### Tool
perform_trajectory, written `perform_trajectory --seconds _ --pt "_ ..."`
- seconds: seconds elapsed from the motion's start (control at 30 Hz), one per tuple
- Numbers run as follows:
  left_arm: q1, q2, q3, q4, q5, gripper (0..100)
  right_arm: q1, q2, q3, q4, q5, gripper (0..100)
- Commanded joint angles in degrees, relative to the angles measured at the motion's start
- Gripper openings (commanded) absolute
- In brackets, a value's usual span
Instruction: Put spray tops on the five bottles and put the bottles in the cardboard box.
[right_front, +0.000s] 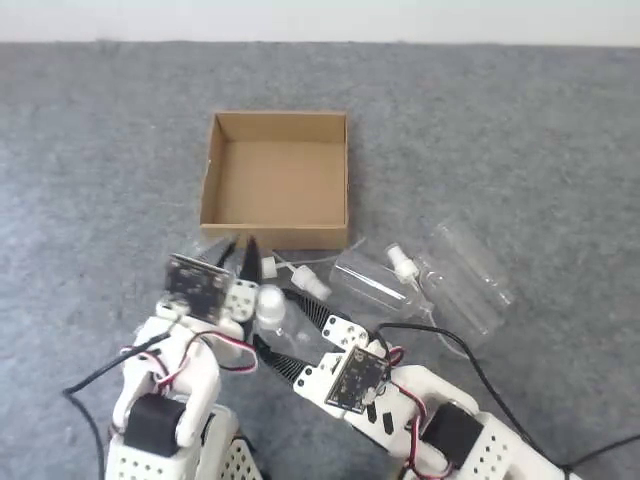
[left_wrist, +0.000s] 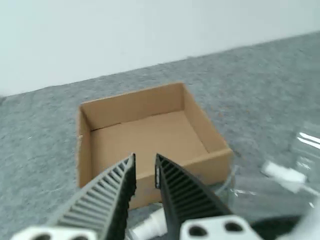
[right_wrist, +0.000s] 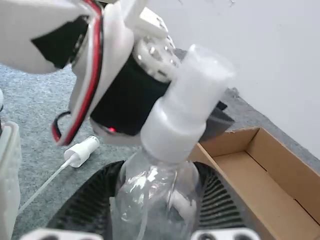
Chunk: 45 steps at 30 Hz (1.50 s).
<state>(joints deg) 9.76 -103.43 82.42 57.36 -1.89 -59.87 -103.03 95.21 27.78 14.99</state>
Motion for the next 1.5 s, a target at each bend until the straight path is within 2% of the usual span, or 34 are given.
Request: perform_trajectory --seconds 0.0,0.23,0.5,0.77,0.93,1.1,1.27,1.47 --pt "3.52 -0.79 -0.84 1.67 -1.93 5 0.48 -0.92 1.23 -0.48 0.79 0.7" --pt "4.22 -0.79 -0.84 1.67 -1.85 5 6.55 -0.92 1.23 -0.40 0.70 0.7" --pt "9.49 -0.79 -0.84 2.81 -1.93 5 6.73 -0.92 1.23 1.45 0.53 0.7" --pt "9.41 -0.79 -0.92 2.55 -1.93 5 6.81 -0.92 1.23 2.15 0.53 0.7" --pt "1.85 -0.79 -3.12 2.73 -1.32 5 6.81 -0.92 1.23 4.00 0.53 0.7" --pt "-5.27 -0.79 -4.79 2.55 3.96 6 6.81 -0.92 1.23 5.23 0.53 0.7" --pt "-11.08 -0.62 -5.23 2.20 4.92 6 6.99 -0.92 1.23 5.93 0.53 0.7" --pt "-17.67 -0.26 -5.23 -1.76 5.01 6 11.47 -0.92 1.14 5.49 0.44 0.7"
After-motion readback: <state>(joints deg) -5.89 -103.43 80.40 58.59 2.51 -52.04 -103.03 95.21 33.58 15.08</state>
